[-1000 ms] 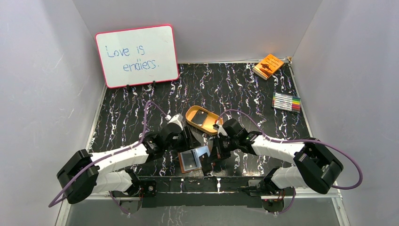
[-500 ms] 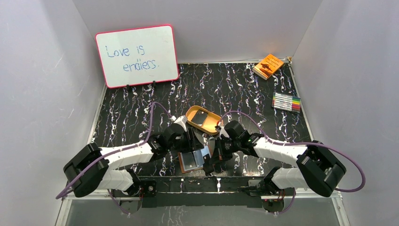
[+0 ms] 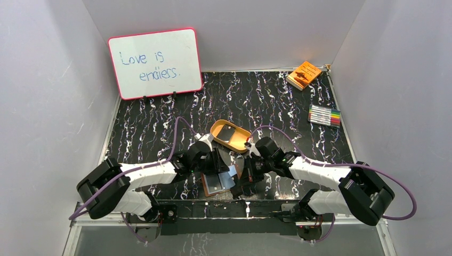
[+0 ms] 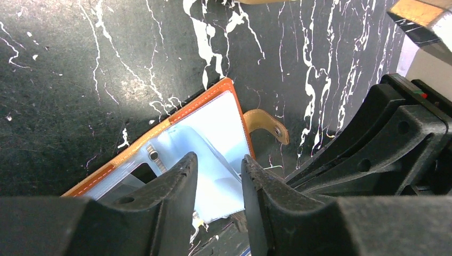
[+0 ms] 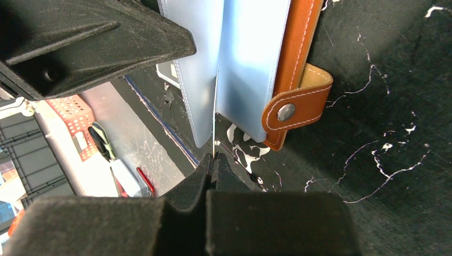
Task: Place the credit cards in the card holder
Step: Turn over the card slot in the card holder.
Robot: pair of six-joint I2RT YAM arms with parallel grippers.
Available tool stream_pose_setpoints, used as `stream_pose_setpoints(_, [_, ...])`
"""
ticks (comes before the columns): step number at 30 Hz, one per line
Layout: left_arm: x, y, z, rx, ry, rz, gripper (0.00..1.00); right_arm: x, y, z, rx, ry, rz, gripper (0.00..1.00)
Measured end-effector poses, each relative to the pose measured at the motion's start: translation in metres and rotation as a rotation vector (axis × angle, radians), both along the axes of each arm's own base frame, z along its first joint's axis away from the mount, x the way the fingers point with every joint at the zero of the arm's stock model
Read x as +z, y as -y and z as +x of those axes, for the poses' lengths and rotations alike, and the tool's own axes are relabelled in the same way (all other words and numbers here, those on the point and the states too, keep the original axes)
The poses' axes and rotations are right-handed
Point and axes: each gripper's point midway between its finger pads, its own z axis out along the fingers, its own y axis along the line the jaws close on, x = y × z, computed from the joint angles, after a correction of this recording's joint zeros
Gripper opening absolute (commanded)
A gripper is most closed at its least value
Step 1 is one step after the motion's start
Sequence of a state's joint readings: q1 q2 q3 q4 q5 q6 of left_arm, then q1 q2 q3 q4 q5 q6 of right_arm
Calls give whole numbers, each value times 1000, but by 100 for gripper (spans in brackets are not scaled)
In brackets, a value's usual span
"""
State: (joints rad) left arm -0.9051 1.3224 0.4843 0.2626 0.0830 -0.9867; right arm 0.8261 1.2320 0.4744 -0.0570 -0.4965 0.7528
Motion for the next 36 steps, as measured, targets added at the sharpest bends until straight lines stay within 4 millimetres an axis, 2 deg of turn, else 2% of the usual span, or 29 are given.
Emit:
stream_pose_setpoints(6, [-5, -2, -1, 0, -9, 11, 29, 0, 0, 0, 0, -1, 0, 0])
stream_pose_setpoints(14, [-8, -4, -3, -1, -15, 24, 11, -1, 2, -2, 1, -5, -9, 0])
stream_pose_setpoints(20, [-10, -5, -3, 1, -18, 32, 0, 1, 10, -5, 6, 12, -31, 0])
stream_pose_setpoints(26, [-12, -8, -4, 4, -24, 44, 0, 3, 18, -6, 1, 41, -53, 0])
stream_pose_setpoints(32, [-13, -9, -4, 7, -26, 50, 0, 15, 21, -5, 12, 97, -32, 0])
stream_pose_setpoints(36, [-13, -9, -5, 7, -28, 52, 10, 18, 18, -2, 36, 116, -32, 0])
